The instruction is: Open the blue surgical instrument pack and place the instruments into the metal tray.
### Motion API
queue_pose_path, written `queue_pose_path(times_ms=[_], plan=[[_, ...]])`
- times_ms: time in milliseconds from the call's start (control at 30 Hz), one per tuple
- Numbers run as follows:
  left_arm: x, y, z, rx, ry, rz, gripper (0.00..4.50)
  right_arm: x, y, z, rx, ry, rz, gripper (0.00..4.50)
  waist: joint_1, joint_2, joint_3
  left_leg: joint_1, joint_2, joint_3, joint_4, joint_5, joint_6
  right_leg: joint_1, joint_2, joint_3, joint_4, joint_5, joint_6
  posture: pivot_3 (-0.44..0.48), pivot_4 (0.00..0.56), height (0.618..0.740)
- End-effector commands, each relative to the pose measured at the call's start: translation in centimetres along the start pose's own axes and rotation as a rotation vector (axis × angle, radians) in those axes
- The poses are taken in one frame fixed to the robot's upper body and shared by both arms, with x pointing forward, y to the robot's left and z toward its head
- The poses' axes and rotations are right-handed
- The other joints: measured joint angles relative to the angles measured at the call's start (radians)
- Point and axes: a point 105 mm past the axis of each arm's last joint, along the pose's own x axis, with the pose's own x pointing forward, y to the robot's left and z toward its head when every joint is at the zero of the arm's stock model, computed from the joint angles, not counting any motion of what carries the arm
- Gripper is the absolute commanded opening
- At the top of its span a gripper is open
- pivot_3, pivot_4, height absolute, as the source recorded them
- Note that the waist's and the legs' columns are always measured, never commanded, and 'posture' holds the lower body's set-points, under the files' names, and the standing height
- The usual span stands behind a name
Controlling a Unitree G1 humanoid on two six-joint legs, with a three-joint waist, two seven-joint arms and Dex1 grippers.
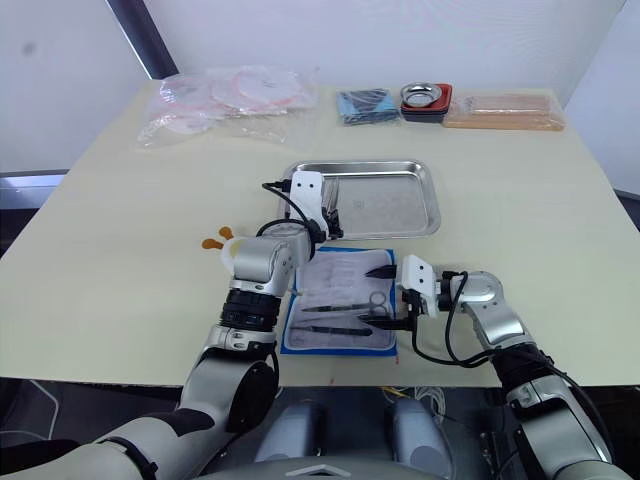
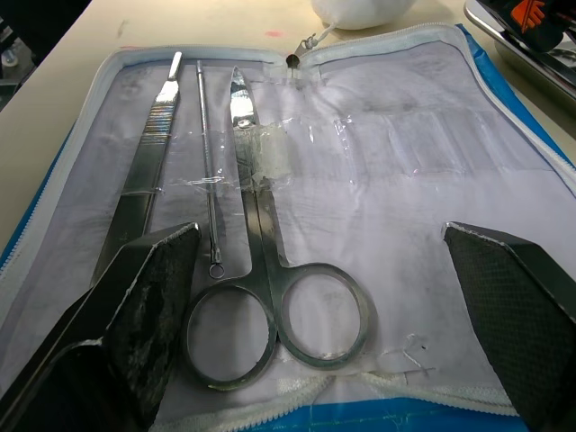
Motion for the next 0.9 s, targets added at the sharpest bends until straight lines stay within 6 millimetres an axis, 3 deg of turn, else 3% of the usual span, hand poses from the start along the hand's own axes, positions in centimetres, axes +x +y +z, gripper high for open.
queue_pose_path(times_ms=[33,300,533,900], plan=[[-0.2,-0.4,0.6,-0.001,-0.033,-0.019,1.6,-0.5,2.4,-5.2,0.147,0.176,0.025,4.5,0.0,0.0,0.0,0.0,0.0,0.0,0.0,0.0,0.0,0.0,0.0,0.0,0.0,0.0,0.0,0.0,0.15,0.74],[-1.4,-1.7,2.4,0.074,-0.174,-0.182,1.6,-0.4,2.4,-5.1,0.145,0.173,0.023,4.5,0.0,0.0,0.0,0.0,0.0,0.0,0.0,0.0,-0.001,0.0,0.0,0.0,0.0,0.0,0.0,0.0,0.15,0.74],[-4.4,-2.0,3.6,0.193,-0.349,-0.404,1.6,-0.4,2.4,-5.0,0.146,0.17,0.016,4.5,-0.001,0.0,0.0,0.0,0.0,0.0,-0.003,0.002,-0.004,0.0,0.0,0.0,0.0,0.0,0.0,0.0,0.15,0.74],[-9.8,0.2,1.6,0.357,-0.366,-0.759,1.6,-0.4,2.6,-5.0,0.146,0.162,0.011,4.5,-0.003,0.001,0.001,0.001,0.001,0.0,-0.006,0.003,-0.004,0.0,0.0,0.0,-0.002,0.0,-0.001,0.0,0.15,0.74]])
